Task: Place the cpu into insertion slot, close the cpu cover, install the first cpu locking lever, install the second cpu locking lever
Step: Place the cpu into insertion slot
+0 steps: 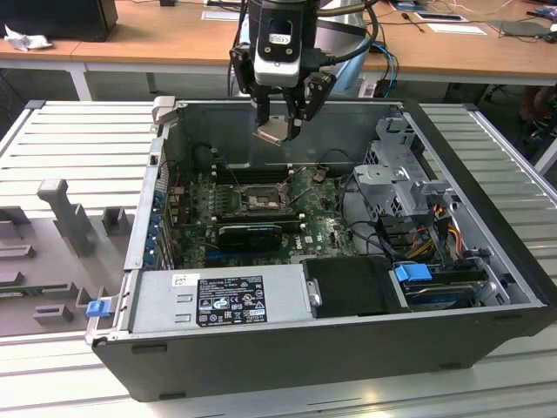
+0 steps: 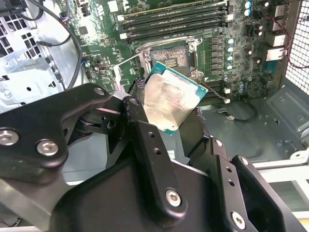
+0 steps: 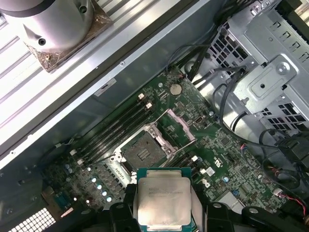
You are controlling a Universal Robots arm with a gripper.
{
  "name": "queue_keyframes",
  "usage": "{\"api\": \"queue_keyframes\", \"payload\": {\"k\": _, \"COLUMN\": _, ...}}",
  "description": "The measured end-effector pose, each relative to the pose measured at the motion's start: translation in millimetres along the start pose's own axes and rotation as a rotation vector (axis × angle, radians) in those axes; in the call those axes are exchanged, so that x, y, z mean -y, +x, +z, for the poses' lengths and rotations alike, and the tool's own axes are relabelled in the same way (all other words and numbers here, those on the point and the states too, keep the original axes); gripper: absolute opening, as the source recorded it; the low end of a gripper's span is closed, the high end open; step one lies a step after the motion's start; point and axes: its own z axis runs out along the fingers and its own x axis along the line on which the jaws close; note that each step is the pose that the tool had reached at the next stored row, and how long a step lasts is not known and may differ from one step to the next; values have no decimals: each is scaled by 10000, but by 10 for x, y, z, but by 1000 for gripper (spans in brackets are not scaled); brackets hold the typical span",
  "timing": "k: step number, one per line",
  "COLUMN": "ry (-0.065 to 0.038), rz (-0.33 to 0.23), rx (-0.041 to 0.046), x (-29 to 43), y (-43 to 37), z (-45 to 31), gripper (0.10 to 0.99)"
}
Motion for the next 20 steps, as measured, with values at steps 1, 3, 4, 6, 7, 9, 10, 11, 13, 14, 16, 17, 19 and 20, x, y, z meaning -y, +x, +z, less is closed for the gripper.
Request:
{"api": "queue_keyframes", "payload": {"k": 1, "ry": -1, "rz": 30, "rx": 2, "x": 0, "y": 0, "z": 0, "gripper": 529}}
{"api": "queue_keyframes", "payload": {"k": 3, "ry": -3, "rz": 166, "rx": 15, "x": 0, "y": 0, "z": 1, "gripper": 529}}
{"api": "queue_keyframes", "payload": {"k": 4, "ry": -4, "rz": 219, "rx": 19, "x": 0, "y": 0, "z": 1, "gripper": 529}}
{"api": "queue_keyframes", "payload": {"k": 6, "ry": -5, "rz": 278, "rx": 24, "x": 0, "y": 0, "z": 1, "gripper": 529}}
{"api": "queue_keyframes", "payload": {"k": 7, "ry": -6, "rz": 335, "rx": 30, "x": 0, "y": 0, "z": 1, "gripper": 529}}
{"api": "queue_keyframes", "payload": {"k": 9, "ry": -8, "rz": 424, "rx": 38, "x": 0, "y": 0, "z": 2, "gripper": 529}}
{"api": "queue_keyframes", "payload": {"k": 10, "ry": -9, "rz": 481, "rx": 43, "x": 0, "y": 0, "z": 2, "gripper": 529}}
{"api": "queue_keyframes", "payload": {"k": 11, "ry": -10, "rz": 535, "rx": 48, "x": 0, "y": 0, "z": 2, "gripper": 529}}
{"api": "queue_keyframes", "payload": {"k": 13, "ry": -11, "rz": 598, "rx": 53, "x": 0, "y": 0, "z": 2, "gripper": 529}}
{"api": "queue_keyframes", "payload": {"k": 14, "ry": -13, "rz": 653, "rx": 58, "x": 0, "y": 0, "z": 2, "gripper": 529}}
{"api": "queue_keyframes", "payload": {"k": 16, "ry": -14, "rz": 741, "rx": 66, "x": 0, "y": 0, "z": 2, "gripper": 529}}
{"api": "queue_keyframes", "payload": {"k": 17, "ry": -14, "rz": 769, "rx": 69, "x": 0, "y": 0, "z": 2, "gripper": 529}}
{"api": "queue_keyframes", "payload": {"k": 19, "ry": -16, "rz": 839, "rx": 74, "x": 0, "y": 0, "z": 3, "gripper": 529}}
{"api": "queue_keyframes", "payload": {"k": 20, "ry": -17, "rz": 890, "rx": 79, "x": 0, "y": 0, "z": 3, "gripper": 529}}
